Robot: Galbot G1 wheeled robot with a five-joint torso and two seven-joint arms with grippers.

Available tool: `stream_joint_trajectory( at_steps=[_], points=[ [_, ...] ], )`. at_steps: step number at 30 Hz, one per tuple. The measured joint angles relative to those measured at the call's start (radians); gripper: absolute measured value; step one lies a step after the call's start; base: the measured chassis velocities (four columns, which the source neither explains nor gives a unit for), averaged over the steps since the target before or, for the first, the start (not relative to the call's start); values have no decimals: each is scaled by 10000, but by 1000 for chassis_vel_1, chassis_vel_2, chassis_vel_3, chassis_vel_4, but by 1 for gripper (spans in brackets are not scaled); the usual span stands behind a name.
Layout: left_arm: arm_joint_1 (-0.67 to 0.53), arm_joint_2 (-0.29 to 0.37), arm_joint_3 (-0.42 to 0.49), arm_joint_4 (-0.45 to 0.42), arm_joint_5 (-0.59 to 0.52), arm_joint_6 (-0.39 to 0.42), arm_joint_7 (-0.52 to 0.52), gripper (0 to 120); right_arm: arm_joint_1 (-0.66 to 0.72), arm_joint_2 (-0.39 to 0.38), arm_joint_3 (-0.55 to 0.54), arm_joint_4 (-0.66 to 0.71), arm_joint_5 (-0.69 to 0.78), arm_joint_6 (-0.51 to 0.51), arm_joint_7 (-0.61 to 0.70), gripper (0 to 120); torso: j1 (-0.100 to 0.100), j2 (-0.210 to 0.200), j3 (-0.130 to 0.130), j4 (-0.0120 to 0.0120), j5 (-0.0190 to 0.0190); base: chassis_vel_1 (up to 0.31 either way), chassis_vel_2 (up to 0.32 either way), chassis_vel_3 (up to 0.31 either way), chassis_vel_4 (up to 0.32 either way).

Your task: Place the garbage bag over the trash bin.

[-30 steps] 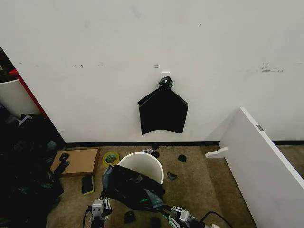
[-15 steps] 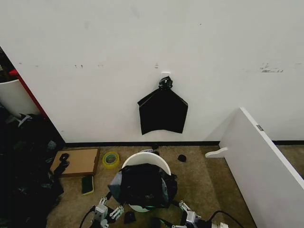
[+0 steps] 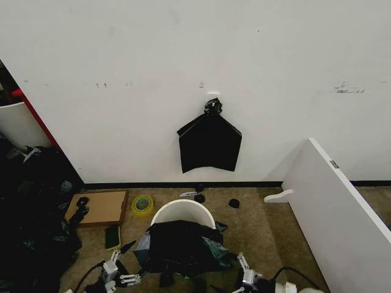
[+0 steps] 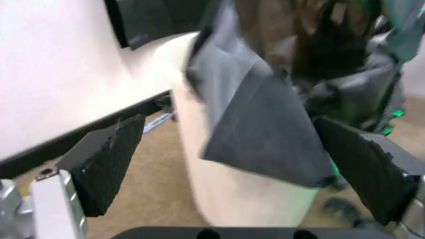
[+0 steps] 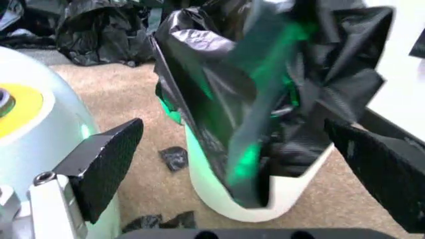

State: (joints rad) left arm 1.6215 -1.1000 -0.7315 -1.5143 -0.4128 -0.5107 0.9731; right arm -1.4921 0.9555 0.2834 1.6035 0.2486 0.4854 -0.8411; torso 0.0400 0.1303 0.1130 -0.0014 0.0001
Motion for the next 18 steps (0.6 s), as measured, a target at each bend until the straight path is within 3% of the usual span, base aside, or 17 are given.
stream_joint_trajectory(
  at_steps=[6, 8, 11, 13, 15, 16, 17, 18],
  points=[
    [-743, 89, -728, 786, -405, -442, 2055, 100, -47, -167, 538, 601, 765, -98, -1065, 100, 0, 0, 0, -2, -1, 0, 0, 0, 0],
    [-1104, 102, -1234, 1050, -567, -536, 3335, 100, 55, -212, 890, 1159, 1741, -500, -1810, 100, 0, 0, 0, -2, -2, 0, 0, 0, 0],
    [-1491, 217, -1891, 1376, -868, -590, 4141, 100, 474, -274, 1022, 2000, 2986, -1346, -1826, 100, 0, 0, -1, -1, -3, 0, 0, 0, 0],
    [-1597, 270, -2048, 1505, -1090, -640, 4094, 100, 673, -275, 854, 2294, 3160, -1561, -1039, 100, 0, 0, 0, 0, -3, 0, 0, 0, 0],
    [-1691, 313, -2176, 1620, -1652, -787, 3543, 100, 1074, -235, 297, 2890, 3143, -2212, 1091, 100, 0, 0, 0, -1, -2, 0, 0, 0, 0],
    [-1660, 286, -2192, 1572, -2099, -877, 2961, 100, 1444, -205, -228, 3270, 3065, -3028, 2536, 100, 0, 0, -1, -4, -3, 0, 0, 0, 0],
    [-1613, 250, -2193, 1488, -2280, -910, 2725, 100, 1591, -202, -429, 3373, 3037, -3358, 3020, 100, 1, 0, -1, -5, -3, 0, 0, 0, 0],
    [-1467, 134, -2187, 1231, -2597, -1004, 2316, 100, 2173, -207, -1056, 3627, 2907, -4508, 4453, 100, 0, 0, 0, -5, 0, 0, 0, 0, 0]
  ],
)
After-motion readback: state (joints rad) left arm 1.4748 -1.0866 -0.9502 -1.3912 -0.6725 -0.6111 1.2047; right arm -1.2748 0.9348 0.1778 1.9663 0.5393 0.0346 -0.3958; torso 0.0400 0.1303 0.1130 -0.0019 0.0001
